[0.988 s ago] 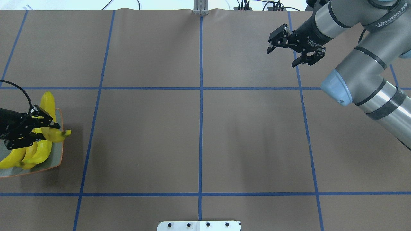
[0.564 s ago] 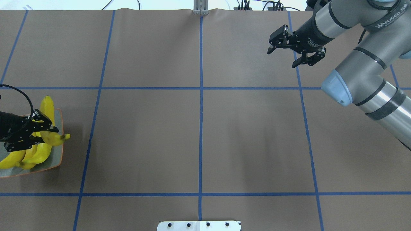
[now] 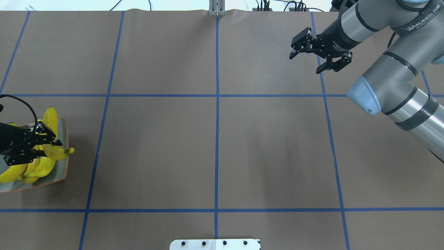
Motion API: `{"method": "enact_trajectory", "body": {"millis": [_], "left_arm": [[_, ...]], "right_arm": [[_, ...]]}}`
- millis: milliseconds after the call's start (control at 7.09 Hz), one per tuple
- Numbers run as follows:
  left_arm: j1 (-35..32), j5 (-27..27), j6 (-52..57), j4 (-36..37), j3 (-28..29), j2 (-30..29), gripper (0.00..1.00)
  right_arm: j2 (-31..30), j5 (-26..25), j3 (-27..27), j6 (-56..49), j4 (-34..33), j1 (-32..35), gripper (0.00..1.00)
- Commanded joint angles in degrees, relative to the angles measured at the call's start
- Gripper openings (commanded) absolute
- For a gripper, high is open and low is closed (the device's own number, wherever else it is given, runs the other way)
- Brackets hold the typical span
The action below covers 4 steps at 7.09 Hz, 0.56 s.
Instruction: Transfer all bananas from basket to plate
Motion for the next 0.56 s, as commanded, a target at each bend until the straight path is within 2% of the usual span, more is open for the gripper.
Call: {"method": "enact_trajectory", "body": {"millis": [0,141,282,423], "left_arm": [[0.11,0.07,0.87,-0.03,0.98,0.14,0.00],[0.55,0.07,0.87,-0.03,0.89,0.14,0.04],[0.55,0.07,0.95,-0.03,0.89,0.14,0.58],[0.64,0.16,0.95,-0.03,0.89,0.40,1.00]], "right_arm": [[-0.03,0.03,-0.05,0.00,0.00,0.00,1.00],[-0.03,0.03,-0.05,0.00,0.00,0.00,1.00],[-0.03,0.03,-0.05,0.00,0.00,0.00,1.00],[-0.12,0.03,-0.13,0.00,0.09,0.00,1.00]]}}
